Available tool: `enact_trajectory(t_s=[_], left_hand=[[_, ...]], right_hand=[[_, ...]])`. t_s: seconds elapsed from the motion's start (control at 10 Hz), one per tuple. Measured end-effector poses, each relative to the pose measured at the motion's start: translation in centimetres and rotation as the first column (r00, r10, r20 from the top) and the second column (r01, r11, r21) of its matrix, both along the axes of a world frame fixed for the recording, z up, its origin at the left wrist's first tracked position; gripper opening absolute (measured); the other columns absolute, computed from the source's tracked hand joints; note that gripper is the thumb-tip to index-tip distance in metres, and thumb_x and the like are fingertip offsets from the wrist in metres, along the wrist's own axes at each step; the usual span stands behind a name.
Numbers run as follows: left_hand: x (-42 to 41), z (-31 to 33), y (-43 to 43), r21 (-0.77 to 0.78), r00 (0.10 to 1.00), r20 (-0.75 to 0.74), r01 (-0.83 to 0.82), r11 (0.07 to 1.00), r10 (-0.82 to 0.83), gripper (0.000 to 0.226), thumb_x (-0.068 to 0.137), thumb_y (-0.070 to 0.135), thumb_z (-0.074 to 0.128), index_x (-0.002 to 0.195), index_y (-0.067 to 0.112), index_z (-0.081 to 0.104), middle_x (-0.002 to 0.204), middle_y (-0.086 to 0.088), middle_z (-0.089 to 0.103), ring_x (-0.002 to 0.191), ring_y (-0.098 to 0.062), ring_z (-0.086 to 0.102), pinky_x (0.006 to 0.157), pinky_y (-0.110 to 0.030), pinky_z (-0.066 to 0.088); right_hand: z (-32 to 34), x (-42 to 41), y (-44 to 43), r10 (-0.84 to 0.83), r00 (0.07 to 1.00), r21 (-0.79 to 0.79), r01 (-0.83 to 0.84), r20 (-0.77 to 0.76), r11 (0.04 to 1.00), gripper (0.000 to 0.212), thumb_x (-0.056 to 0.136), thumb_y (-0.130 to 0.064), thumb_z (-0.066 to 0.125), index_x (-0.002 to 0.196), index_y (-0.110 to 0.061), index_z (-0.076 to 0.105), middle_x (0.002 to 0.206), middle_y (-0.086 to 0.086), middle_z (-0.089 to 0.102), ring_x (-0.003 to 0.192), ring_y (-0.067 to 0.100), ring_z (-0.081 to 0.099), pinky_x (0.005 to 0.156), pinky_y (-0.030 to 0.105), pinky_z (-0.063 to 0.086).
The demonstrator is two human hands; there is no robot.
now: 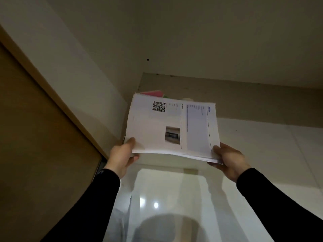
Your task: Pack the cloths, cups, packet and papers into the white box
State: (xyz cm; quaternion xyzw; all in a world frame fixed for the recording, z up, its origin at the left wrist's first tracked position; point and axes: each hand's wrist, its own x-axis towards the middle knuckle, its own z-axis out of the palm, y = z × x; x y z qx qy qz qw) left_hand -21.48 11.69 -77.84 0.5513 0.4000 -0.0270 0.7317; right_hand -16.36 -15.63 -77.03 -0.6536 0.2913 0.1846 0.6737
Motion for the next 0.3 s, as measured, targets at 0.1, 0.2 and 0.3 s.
enact_trajectory(t_s=[0.1, 0.2, 0.3], left_hand=[[1.9, 0.4, -0.3, 0.002, 1.000, 0.012, -0.004, 1.000, 0.004, 0.010, 0.097, 0.014, 0.051, 0.106, 0.009, 0.052, 0.080, -0.003, 0.053, 0.069, -0.014, 0.053, 0.068, -0.031, 0.049], [2.5, 1.0, 0.1, 0.016, 0.999, -0.037, 0.030, 0.999, -0.030, 0.019, 0.096, 0.023, 0.053, 0.112, 0.013, 0.050, 0.077, -0.005, 0.053, 0.060, -0.018, 0.056, 0.059, -0.034, 0.048], [1.2, 2.0, 0.0, 0.050, 0.986, -0.162, 0.056, 0.997, -0.047, 0.034, 0.092, 0.045, 0.050, 0.110, 0.017, 0.052, 0.092, -0.009, 0.053, 0.076, -0.032, 0.058, 0.064, -0.037, 0.050]], right_hand=[[0.2, 1.5, 0.7, -0.010, 1.000, -0.014, 0.010, 0.001, 1.000, 0.023, 0.093, -0.002, 0.046, 0.108, -0.013, 0.058, 0.094, 0.012, 0.059, 0.087, 0.030, 0.056, 0.082, 0.043, 0.052], [0.9, 2.3, 0.5, -0.008, 1.000, -0.007, 0.008, -0.030, 1.000, 0.010, 0.091, -0.005, 0.049, 0.091, -0.009, 0.059, 0.096, 0.014, 0.055, 0.082, 0.029, 0.054, 0.076, 0.044, 0.053], [1.5, 1.3, -0.7, -0.028, 0.996, 0.002, 0.028, -0.090, 1.000, 0.013, 0.093, -0.021, 0.053, 0.101, -0.012, 0.057, 0.109, 0.011, 0.052, 0.086, 0.026, 0.055, 0.079, 0.050, 0.047]])
